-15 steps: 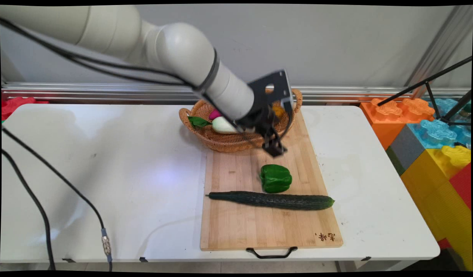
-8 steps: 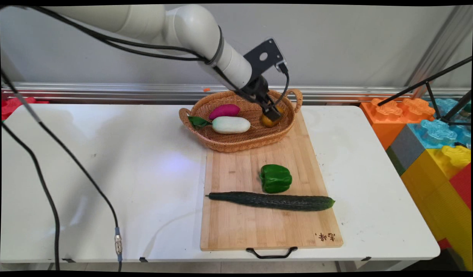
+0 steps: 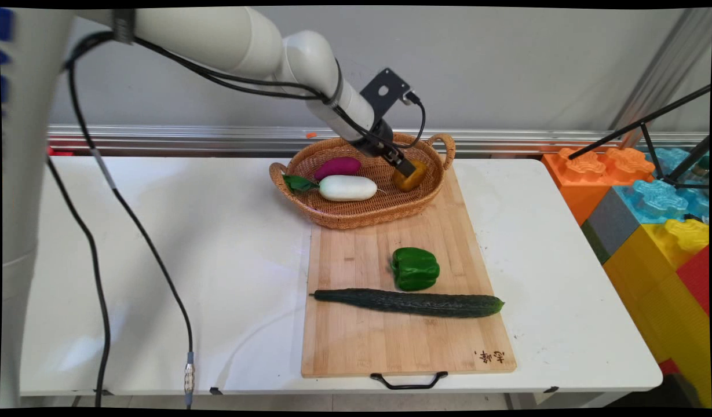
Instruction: Pick up the potato from the vegetable basket
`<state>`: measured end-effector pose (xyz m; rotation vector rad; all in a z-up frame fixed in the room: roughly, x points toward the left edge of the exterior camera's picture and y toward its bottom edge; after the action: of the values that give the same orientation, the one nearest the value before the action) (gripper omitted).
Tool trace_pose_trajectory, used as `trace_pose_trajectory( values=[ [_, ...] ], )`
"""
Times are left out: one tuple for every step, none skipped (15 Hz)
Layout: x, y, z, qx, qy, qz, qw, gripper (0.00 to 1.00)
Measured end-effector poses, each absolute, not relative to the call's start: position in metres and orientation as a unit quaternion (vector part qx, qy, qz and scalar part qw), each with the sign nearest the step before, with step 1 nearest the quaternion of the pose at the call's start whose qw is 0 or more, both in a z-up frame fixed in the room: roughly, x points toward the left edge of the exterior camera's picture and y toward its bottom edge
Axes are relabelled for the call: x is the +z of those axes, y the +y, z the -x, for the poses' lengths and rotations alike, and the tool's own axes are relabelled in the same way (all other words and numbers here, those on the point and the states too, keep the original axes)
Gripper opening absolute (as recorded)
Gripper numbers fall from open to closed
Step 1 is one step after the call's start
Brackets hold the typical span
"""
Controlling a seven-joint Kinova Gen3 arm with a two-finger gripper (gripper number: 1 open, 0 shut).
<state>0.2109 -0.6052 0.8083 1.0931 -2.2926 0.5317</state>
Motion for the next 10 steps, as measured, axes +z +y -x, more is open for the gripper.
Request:
trace_pose_trajectory(
  values=[
    [0.804, -0.607, -0.211, 0.192, -0.848, -0.413, 0.271, 1.00],
    [0.797, -0.611, -0.210, 0.184, -0.844, -0.423, 0.273, 1.00],
    [0.793, -0.613, -0.209, 0.179, -0.842, -0.429, 0.275, 1.00],
    [0.788, -0.615, -0.208, 0.171, -0.838, -0.437, 0.277, 1.00],
    [0.781, -0.619, -0.206, 0.162, -0.834, -0.447, 0.281, 1.00],
    [0.777, -0.621, -0.205, 0.156, -0.831, -0.454, 0.283, 1.00],
    [0.774, -0.623, -0.205, 0.152, -0.829, -0.458, 0.284, 1.00],
    [0.770, -0.626, -0.204, 0.148, -0.826, -0.463, 0.285, 1.00],
    [0.767, -0.628, -0.204, 0.145, -0.824, -0.467, 0.287, 1.00],
    [0.763, -0.630, -0.204, 0.142, -0.822, -0.470, 0.288, 1.00]
  ],
)
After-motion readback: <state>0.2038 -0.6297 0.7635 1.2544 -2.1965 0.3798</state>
